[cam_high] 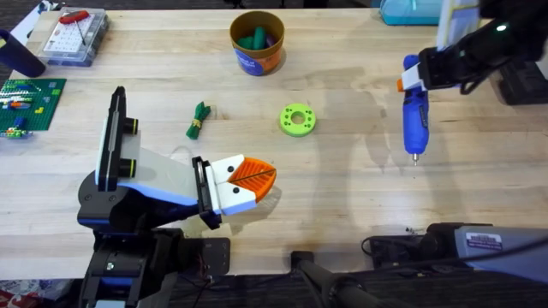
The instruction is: Pick up the gripper from the table and insert it into the empty holder that is missing its gripper. Then pick up a screw, insert it into the mounting hole, and use the screwdriver to tighten it. Finally, clean up the table by picking up the vegetable and placing it into the bucket.
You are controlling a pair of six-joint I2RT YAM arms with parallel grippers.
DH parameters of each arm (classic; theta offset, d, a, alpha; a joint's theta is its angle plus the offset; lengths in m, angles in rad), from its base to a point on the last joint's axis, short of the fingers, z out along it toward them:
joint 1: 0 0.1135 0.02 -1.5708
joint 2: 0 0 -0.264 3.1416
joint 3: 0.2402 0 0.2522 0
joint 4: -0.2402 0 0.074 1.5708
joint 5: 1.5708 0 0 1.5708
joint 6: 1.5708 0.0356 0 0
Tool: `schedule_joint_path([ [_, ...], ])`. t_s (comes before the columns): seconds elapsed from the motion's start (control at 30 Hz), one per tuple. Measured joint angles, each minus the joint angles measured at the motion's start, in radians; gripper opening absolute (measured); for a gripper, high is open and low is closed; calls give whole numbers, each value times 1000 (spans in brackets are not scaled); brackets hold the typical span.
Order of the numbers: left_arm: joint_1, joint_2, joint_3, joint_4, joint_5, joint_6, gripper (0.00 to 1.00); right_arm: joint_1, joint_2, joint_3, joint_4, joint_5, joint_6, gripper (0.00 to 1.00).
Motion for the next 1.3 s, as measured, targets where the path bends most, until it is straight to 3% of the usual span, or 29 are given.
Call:
schedule_joint_path([
  [0.7,0,3,0,0,4,0,18,-1,-247,8,-89,0,-8,51],
  [1.0,0,3,0,0,4,0,18,-1,-358,196,-89,-6,-10,51],
  [1.3,0,3,0,0,4,0,18,1,-405,346,-94,-108,-18,51],
])
